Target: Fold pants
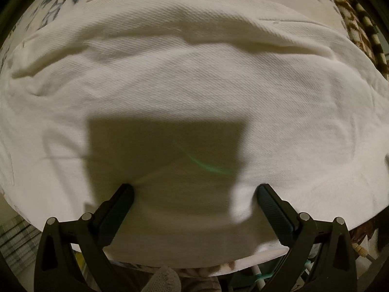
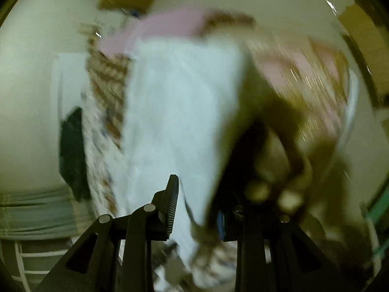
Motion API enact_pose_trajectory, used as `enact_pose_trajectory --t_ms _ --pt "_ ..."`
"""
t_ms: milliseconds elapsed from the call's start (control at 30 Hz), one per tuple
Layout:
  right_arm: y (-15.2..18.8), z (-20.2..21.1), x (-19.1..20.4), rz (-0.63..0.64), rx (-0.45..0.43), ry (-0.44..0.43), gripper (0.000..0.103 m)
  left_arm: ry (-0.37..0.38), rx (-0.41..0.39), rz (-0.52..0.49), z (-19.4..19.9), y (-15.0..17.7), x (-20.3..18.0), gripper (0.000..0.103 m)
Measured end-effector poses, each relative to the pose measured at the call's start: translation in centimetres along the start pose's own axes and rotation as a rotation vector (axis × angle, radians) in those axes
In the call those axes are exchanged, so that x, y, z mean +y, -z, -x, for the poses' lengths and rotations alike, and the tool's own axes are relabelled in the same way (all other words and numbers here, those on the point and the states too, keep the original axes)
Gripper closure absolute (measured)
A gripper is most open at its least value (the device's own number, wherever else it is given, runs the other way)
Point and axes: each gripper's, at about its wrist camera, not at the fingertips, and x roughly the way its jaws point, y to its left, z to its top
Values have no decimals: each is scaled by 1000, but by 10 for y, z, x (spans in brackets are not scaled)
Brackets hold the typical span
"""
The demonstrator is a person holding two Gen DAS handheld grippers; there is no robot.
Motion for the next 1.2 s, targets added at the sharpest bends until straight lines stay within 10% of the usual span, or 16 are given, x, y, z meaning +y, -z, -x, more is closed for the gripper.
enact_pose_trajectory --t_ms 333,700,900,1200 --pt "-35 -45 22 49 56 103 75 -2 -12 8 3 42 13 0" --pt "-22 -15 -5 -74 -25 153 96 28 32 -13 7 37 27 0" --pt "11 26 64 117 -133 140 97 81 -48 -40 54 38 52 0" --pt "101 20 189 441 -55 72 97 204 -143 95 123 46 156 0"
